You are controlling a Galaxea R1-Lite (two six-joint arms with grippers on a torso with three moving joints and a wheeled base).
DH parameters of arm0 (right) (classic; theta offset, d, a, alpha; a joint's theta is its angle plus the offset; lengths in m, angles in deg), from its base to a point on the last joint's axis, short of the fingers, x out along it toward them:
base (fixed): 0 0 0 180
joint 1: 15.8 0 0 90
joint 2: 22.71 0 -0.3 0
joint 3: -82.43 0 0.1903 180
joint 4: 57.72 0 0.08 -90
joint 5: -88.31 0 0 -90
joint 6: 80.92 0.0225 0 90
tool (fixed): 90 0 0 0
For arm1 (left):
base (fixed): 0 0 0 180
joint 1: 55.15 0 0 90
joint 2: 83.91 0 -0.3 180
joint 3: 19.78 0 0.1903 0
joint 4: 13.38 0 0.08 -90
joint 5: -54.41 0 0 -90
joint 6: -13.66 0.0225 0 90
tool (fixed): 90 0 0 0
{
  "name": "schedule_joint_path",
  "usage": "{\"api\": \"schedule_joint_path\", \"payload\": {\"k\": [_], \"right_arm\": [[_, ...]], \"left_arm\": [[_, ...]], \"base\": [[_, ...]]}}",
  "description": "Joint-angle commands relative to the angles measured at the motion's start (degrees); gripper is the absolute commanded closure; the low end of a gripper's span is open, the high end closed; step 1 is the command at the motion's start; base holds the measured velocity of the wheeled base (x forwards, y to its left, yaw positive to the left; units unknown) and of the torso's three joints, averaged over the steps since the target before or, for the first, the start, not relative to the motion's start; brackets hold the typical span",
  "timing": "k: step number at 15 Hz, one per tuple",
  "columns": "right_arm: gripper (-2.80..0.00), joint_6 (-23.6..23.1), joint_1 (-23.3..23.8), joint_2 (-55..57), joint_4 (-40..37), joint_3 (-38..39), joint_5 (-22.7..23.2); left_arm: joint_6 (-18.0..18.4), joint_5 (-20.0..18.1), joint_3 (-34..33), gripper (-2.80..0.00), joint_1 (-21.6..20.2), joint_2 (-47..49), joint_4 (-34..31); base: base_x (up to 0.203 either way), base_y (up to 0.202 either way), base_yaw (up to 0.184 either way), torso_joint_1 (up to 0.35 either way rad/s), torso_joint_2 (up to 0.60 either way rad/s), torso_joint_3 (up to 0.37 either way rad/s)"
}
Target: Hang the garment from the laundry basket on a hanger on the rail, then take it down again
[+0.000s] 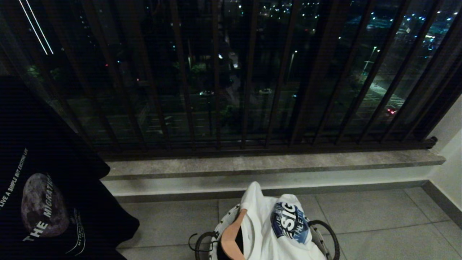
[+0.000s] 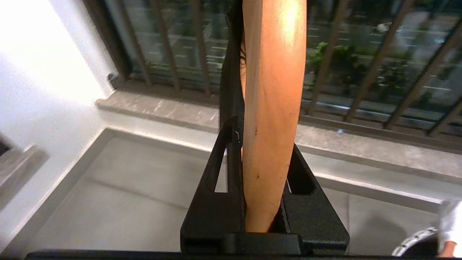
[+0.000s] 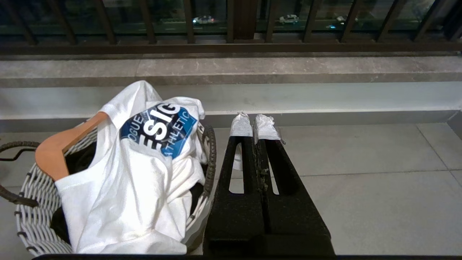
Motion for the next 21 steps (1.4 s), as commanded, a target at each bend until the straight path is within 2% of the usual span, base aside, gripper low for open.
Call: {"api": "schedule_joint_path", "payload": {"k": [1,3,6,10,13,15,18,21], "right_arm": [[0.0,0.0,0.0,0.0,0.0,0.0,0.0],[0.0,0.0,0.0,0.0,0.0,0.0,0.0],[0.0,0.0,0.0,0.0,0.0,0.0,0.0],[0.0,0.0,0.0,0.0,0.0,0.0,0.0],[0.0,0.0,0.0,0.0,0.0,0.0,0.0],[0.0,0.0,0.0,0.0,0.0,0.0,0.0],[0.0,0.0,0.0,0.0,0.0,0.0,0.0],[0.0,0.0,0.0,0.0,0.0,0.0,0.0]], "left_arm": [[-0.1,0.0,0.7,0.0,1.1,0.4,-0.1],[-0.2,-0.1,2.2,0.0,2.4,0.7,-0.1],[-0.3,-0.1,3.6,0.0,7.2,1.2,-0.2],[-1.2,-0.1,5.7,0.0,9.4,4.0,-0.1],[-3.5,0.0,9.1,0.0,15.5,7.0,-0.1],[-3.9,0.0,10.9,0.0,17.6,8.5,-0.1],[-4.7,0.0,13.4,0.0,24.3,11.3,-0.1],[-5.5,0.3,17.4,0.0,28.6,15.7,-0.1]], "base": [[0.0,0.0,0.0,0.0,0.0,0.0],[0.0,0.0,0.0,0.0,0.0,0.0],[0.0,0.0,0.0,0.0,0.0,0.0],[0.0,0.0,0.0,0.0,0.0,0.0],[0.0,0.0,0.0,0.0,0.0,0.0],[0.0,0.0,0.0,0.0,0.0,0.0],[0.0,0.0,0.0,0.0,0.0,0.0],[0.0,0.0,0.0,0.0,0.0,0.0]]}}
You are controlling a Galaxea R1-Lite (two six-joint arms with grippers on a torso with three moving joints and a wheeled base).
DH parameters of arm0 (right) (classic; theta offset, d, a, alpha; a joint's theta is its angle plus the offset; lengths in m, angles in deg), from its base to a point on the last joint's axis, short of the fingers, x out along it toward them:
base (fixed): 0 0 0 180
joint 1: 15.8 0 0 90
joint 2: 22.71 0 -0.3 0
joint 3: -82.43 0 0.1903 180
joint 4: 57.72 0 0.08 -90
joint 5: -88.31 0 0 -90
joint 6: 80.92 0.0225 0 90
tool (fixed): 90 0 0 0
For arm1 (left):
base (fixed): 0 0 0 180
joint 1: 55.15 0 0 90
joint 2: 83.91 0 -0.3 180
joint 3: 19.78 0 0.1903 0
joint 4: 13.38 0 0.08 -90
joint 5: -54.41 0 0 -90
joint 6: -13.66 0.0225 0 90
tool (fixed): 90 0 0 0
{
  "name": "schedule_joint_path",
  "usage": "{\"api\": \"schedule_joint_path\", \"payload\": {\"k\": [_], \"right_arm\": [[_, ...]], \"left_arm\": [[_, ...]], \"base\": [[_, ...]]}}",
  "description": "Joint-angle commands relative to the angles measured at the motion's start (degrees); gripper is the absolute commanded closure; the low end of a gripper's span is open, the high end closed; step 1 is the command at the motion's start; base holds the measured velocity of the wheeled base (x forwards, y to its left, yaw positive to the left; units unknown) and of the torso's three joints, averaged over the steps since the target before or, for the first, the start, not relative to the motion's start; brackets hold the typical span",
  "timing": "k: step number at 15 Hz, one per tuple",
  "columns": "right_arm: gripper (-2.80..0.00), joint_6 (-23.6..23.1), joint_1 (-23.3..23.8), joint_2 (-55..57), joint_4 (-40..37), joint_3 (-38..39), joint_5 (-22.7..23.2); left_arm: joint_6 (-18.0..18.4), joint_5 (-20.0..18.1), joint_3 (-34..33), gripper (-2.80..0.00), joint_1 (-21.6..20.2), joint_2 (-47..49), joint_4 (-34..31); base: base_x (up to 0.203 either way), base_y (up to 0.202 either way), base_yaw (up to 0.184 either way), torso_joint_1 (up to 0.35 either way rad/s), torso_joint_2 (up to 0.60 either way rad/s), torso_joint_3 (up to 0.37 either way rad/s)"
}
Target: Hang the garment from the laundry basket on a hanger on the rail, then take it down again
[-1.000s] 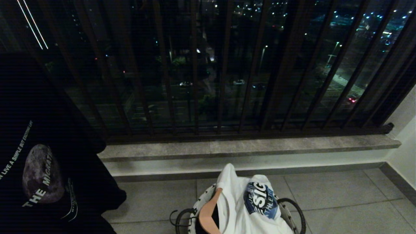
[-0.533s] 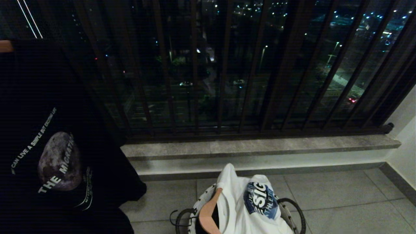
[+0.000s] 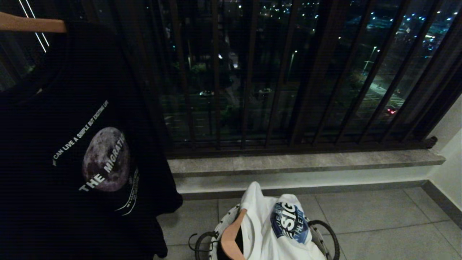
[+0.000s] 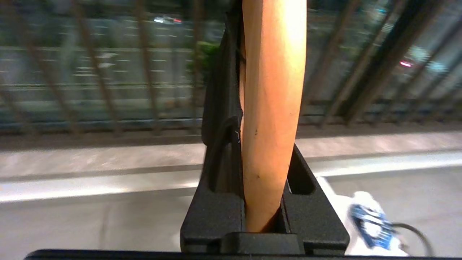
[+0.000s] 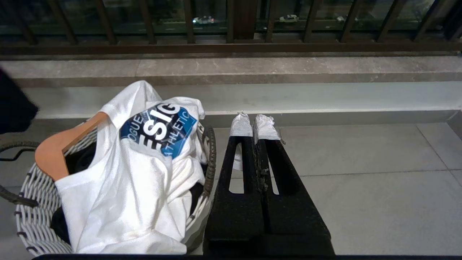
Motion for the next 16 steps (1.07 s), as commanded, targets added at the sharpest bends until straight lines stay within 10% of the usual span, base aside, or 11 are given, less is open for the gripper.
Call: {"api": "schedule_joint_path", "payload": {"k": [1,16], "right_arm": [[0.0,0.0,0.0,0.0,0.0,0.0,0.0],[0.0,0.0,0.0,0.0,0.0,0.0,0.0]], "left_arm": [[-0.3,0.4,1.9,0.0,3.0,3.6,-0.1],[-1.7,37.7,15.2,0.0,54.4,28.8,7.8]], "base": [[0.0,0.0,0.0,0.0,0.0,0.0],[0.0,0.0,0.0,0.0,0.0,0.0]]}}
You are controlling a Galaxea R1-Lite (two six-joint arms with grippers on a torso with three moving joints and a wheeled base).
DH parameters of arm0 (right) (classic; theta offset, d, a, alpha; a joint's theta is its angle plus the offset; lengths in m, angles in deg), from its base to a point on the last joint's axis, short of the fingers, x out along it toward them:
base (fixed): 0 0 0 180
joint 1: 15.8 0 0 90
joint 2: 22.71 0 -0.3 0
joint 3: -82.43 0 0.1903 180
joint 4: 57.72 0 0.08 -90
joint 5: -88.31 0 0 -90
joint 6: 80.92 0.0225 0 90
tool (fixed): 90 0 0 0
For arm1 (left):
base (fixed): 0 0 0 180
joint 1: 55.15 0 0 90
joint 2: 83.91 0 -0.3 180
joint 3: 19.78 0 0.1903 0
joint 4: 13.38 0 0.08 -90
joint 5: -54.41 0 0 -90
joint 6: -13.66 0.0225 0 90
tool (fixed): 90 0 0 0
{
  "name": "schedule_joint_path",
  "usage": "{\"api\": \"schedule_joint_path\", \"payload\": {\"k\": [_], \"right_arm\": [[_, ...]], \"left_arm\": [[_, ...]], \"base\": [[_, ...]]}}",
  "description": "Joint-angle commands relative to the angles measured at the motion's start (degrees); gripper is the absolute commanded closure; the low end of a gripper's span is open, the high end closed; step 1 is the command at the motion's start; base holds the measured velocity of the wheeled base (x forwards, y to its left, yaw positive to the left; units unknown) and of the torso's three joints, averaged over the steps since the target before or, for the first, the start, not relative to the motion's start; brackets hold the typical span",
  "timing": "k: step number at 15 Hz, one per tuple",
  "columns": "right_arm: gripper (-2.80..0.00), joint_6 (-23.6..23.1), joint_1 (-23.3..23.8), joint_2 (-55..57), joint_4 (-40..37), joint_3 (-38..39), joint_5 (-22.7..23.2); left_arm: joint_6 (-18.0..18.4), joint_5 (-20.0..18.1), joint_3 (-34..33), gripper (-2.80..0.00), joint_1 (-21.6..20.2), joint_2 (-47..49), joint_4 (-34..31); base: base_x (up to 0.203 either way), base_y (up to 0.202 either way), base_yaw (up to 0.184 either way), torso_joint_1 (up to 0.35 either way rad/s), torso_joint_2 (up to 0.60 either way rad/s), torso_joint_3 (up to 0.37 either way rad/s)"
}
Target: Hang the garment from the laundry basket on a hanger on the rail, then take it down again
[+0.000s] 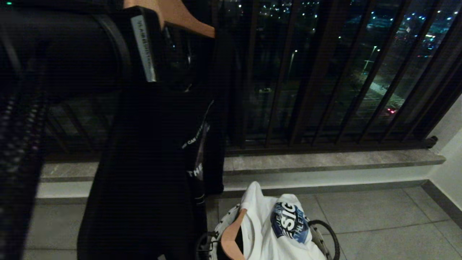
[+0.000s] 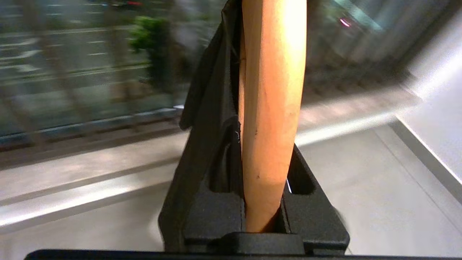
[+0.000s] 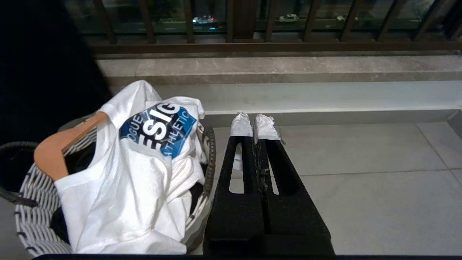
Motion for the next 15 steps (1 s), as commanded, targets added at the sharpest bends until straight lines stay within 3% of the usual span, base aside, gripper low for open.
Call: {"api": "schedule_joint_path", "payload": {"k": [1,3,5,10,15], "right_arm": [[0.0,0.0,0.0,0.0,0.0,0.0,0.0],[0.0,0.0,0.0,0.0,0.0,0.0,0.0],[0.0,0.0,0.0,0.0,0.0,0.0,0.0],[0.0,0.0,0.0,0.0,0.0,0.0,0.0],[0.0,0.0,0.0,0.0,0.0,0.0,0.0]], "left_arm": [[-0.1,1.3,2.7,0.0,5.1,4.6,-1.3],[-1.8,2.0,4.4,0.0,9.9,6.1,-5.3],[-3.1,2.1,5.4,0.0,11.8,8.2,-6.8],[-4.7,1.9,9.7,0.0,11.8,18.3,-6.7],[-9.7,2.3,15.2,0.0,8.7,28.8,-6.6]], "base": [[0.0,0.0,0.0,0.0,0.0,0.0],[0.0,0.0,0.0,0.0,0.0,0.0],[0.0,0.0,0.0,0.0,0.0,0.0],[0.0,0.0,0.0,0.0,0.0,0.0],[0.0,0.0,0.0,0.0,0.0,0.0]]}}
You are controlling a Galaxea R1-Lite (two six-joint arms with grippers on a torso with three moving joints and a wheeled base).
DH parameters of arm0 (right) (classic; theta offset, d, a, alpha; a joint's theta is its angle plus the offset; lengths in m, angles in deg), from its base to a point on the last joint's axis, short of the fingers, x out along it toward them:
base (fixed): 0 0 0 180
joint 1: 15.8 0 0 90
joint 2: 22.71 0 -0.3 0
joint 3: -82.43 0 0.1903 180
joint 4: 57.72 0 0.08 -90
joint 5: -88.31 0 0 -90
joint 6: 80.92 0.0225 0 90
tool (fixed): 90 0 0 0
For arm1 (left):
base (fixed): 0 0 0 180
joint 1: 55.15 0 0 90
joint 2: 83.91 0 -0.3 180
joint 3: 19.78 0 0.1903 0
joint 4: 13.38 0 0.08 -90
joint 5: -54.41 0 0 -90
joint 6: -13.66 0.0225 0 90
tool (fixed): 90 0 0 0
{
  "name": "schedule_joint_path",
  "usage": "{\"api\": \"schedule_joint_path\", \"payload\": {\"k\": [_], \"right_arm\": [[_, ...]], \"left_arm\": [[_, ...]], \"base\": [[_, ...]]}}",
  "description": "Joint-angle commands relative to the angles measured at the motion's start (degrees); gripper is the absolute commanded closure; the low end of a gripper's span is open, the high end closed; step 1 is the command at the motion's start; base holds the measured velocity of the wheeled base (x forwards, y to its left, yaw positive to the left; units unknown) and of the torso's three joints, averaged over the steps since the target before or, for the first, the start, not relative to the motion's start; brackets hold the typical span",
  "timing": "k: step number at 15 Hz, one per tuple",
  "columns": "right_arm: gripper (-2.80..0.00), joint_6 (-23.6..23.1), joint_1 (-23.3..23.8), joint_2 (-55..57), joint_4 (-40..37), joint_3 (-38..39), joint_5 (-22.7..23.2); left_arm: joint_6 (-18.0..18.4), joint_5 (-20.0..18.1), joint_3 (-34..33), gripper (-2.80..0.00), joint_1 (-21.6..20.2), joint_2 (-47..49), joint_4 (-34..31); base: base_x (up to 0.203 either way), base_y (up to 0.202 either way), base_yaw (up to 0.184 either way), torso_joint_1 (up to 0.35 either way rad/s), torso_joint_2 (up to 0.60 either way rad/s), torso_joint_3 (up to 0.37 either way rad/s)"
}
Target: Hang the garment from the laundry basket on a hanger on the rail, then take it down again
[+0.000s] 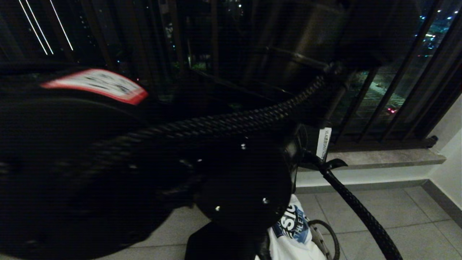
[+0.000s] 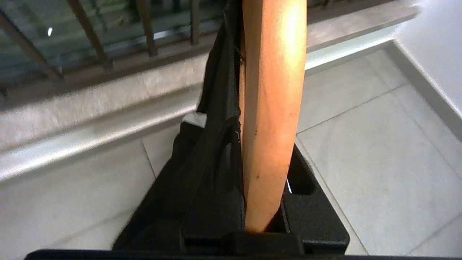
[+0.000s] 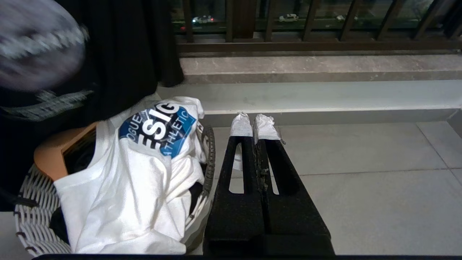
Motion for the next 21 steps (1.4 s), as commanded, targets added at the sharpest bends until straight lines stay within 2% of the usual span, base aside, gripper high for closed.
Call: {"api": "schedule_joint_path", "payload": {"k": [1,3,8,13,21], "right_arm": [[0.0,0.0,0.0,0.0,0.0,0.0,0.0],[0.0,0.0,0.0,0.0,0.0,0.0,0.0],[0.0,0.0,0.0,0.0,0.0,0.0,0.0],[0.0,0.0,0.0,0.0,0.0,0.0,0.0],[0.0,0.0,0.0,0.0,0.0,0.0,0.0]], "left_arm": [[-1.4,0.4,1.0,0.0,-1.4,4.8,-0.1],[-3.6,0.3,0.3,0.0,-2.9,5.6,-0.1],[-3.8,0.4,-5.0,0.0,-3.4,6.1,0.0],[-3.8,0.2,-5.6,0.0,-5.3,4.5,-0.1],[-3.4,0.9,-17.4,0.0,-8.0,-3.2,0.1]], "base": [[0.0,0.0,0.0,0.0,0.0,0.0],[0.0,0.0,0.0,0.0,0.0,0.0],[0.0,0.0,0.0,0.0,0.0,0.0],[0.0,0.0,0.0,0.0,0.0,0.0],[0.0,0.0,0.0,0.0,0.0,0.0]]}}
